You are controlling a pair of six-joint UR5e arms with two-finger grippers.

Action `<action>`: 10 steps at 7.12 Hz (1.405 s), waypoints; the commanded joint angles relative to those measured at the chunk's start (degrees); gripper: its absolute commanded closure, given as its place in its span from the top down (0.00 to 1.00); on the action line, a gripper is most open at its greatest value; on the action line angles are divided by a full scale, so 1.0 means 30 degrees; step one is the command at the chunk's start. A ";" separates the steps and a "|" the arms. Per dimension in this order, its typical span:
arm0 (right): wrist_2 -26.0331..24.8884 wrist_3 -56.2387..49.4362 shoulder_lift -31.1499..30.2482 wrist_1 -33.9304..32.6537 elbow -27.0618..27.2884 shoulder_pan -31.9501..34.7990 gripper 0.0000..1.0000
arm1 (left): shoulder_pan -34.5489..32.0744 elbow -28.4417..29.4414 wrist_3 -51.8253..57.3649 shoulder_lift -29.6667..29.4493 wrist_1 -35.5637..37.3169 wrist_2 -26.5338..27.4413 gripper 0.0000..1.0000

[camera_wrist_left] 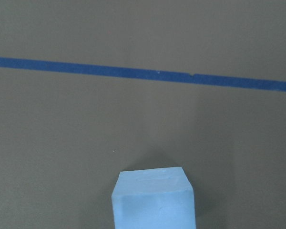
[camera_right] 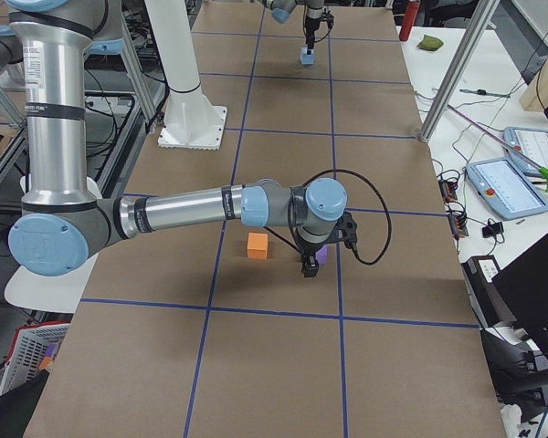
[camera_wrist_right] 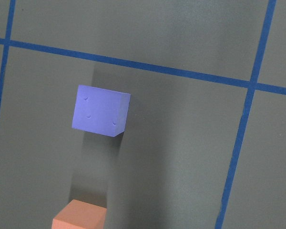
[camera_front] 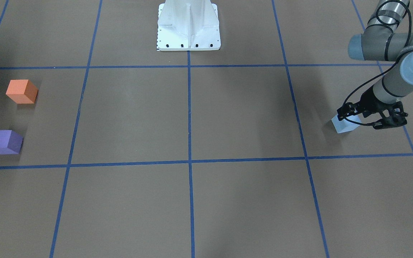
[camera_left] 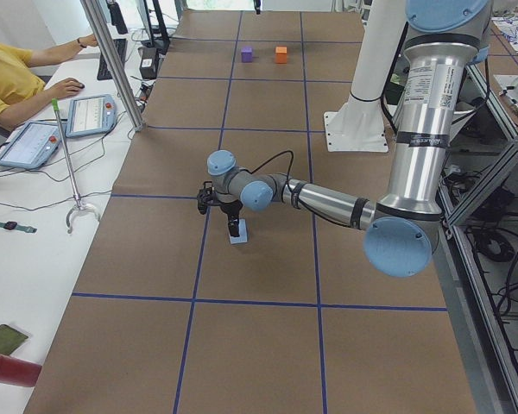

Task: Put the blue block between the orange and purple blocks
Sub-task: 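Lower the left gripper onto the light blue cube and grasp it, then carry the light blue cube with the left gripper toward the table center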

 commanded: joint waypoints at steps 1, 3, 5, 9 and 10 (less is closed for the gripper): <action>0.0004 -0.0003 -0.0057 0.0000 0.0003 -0.0002 1.00 | 0.0352 0.0430 0.0088 -0.0150 -0.0084 0.0051 1.00; 0.0004 -0.0003 -0.0057 0.0000 -0.0055 -0.0118 1.00 | 0.0760 0.1711 -0.0026 -0.0297 -0.1655 0.0603 1.00; 0.0062 -0.0003 -0.0057 0.0000 -0.0027 -0.0265 1.00 | 0.1142 0.1925 -0.0086 -0.0297 -0.1871 0.0842 0.69; 0.0179 -0.0003 -0.0057 0.0000 0.0119 -0.0265 1.00 | 0.1115 0.0023 -0.0261 -0.3435 0.1327 -0.0119 0.00; 0.0208 0.0026 -0.0028 0.0580 0.0062 -0.0265 1.00 | 0.1579 -0.0067 -0.1306 -0.6477 0.4310 -0.0009 0.00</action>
